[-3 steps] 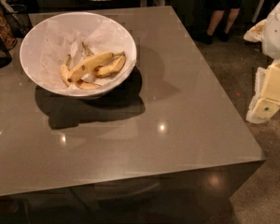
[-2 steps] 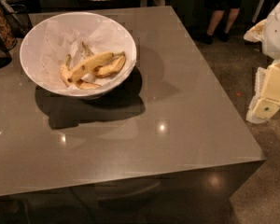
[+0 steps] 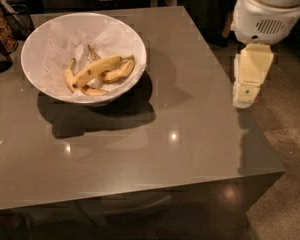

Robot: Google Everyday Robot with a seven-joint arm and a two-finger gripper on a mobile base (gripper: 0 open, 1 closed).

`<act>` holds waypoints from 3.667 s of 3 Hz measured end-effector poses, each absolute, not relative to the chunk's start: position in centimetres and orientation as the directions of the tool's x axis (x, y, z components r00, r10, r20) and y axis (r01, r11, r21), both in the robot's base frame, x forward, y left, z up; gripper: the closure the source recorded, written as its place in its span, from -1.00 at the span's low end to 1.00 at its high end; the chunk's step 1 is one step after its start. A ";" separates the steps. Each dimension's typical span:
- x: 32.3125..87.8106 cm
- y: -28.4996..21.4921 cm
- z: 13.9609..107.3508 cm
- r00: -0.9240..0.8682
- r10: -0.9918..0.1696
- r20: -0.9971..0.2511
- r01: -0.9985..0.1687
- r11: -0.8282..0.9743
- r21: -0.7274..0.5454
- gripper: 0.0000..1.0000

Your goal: Pick banana from white bowl

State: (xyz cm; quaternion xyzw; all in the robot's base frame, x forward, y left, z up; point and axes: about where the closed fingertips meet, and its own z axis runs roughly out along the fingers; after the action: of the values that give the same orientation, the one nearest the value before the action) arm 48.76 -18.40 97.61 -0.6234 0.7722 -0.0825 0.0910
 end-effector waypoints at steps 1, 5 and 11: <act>52.6 -16.0 97.7 -0.161 -0.987 -0.006 -0.949 0.156 -0.273 -1.00; 58.7 -10.2 101.4 0.033 -0.999 0.017 -0.922 -0.036 -0.386 -1.00; 63.5 -1.3 101.8 0.333 -0.940 -0.073 -0.856 -0.268 -0.442 -1.00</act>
Offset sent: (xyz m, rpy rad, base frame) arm 0.0260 0.0153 -0.0013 -0.0434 0.0069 0.0310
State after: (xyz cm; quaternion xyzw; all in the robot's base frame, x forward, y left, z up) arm 63.54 -1.34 101.79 -0.7898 0.5685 -0.1021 0.2065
